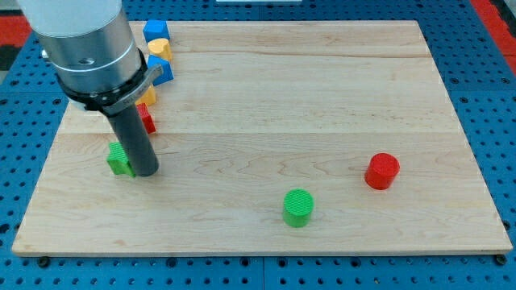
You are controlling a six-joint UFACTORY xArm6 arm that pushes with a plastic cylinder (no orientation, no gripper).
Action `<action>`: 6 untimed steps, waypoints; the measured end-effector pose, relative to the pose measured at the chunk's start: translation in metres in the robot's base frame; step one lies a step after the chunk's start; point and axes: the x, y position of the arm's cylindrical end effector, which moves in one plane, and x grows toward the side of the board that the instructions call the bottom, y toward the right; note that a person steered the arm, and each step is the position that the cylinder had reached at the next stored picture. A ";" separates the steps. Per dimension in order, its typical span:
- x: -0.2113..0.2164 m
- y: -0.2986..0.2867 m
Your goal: Push the red circle right a bit
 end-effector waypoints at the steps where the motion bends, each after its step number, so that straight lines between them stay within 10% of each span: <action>1: -0.001 0.081; 6: 0.019 0.281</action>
